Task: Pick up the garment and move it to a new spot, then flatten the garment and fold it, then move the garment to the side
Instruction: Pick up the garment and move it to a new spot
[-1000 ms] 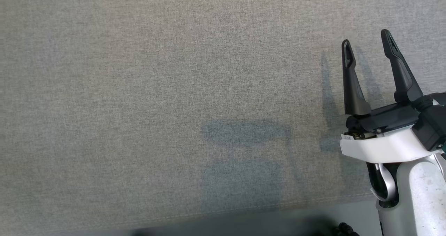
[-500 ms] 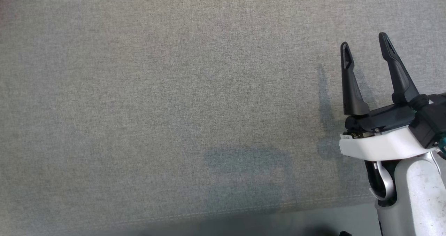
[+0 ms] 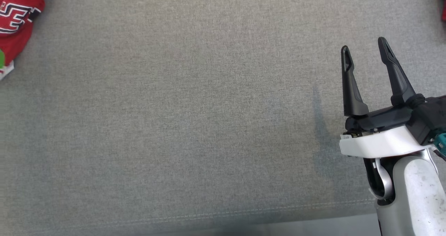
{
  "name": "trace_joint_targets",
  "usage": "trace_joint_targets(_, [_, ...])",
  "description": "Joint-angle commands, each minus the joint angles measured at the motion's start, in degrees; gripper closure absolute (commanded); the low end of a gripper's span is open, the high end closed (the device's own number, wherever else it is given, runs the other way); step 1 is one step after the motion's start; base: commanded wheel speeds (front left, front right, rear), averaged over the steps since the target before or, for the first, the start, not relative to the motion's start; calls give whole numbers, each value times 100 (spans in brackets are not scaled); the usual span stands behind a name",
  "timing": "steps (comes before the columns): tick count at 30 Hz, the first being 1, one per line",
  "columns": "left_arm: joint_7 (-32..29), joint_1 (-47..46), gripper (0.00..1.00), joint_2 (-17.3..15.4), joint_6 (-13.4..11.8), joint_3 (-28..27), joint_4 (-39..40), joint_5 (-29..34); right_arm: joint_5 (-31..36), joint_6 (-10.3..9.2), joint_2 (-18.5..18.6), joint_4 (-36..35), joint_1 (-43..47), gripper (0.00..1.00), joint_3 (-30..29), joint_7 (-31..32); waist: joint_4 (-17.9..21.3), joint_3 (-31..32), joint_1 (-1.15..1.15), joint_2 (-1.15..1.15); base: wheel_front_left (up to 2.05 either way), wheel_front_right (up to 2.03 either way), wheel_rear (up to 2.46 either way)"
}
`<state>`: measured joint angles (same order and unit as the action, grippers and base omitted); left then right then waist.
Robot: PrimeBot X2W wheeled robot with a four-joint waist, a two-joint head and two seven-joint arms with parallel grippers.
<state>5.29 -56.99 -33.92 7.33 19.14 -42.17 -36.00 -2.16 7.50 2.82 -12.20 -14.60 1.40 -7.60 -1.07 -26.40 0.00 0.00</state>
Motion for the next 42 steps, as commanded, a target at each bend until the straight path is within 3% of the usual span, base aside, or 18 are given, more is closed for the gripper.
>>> trace_joint_targets(1, [56, 170, 0, 2, 18, 20, 59, -65, -13, -2, 15, 24, 22, 0, 3, 0, -113, 336, 0, 0, 0, 0, 0])
trace_joint_targets(7, [583, 1408, 0, 15, -66, 65, 1027, -270, -205, -3, 16, 236, 195, 0, 13, -58, -159, 831, 0, 0, 0, 0, 0])
trace_joint_targets(16, [919, 3855, 0, 363, -1163, -82, 3345, -237, -410, -3, 16, 624, 422, 0, 93, -207, -224, 1395, 0, 0, 0, 0, 0])
trace_joint_targets(24, [988, 5025, 0, 805, -1845, -58, 4307, 177, -638, -3, 17, 991, 553, 0, 216, -384, -191, 1765, 0, 0, 0, 0, 0])
trace_joint_targets(32, [993, 5540, 0, 1147, -1869, -102, 4384, 457, -843, -3, 15, 1429, 741, 0, 388, -515, -133, 2027, 0, 0, 0, 0, 0])
trace_joint_targets(42, [990, 5738, 0, 1243, -1705, -123, 4235, 637, -990, -3, 16, 1802, 807, 0, 559, -592, -67, 2309, 0, 0, 0, 0, 0])
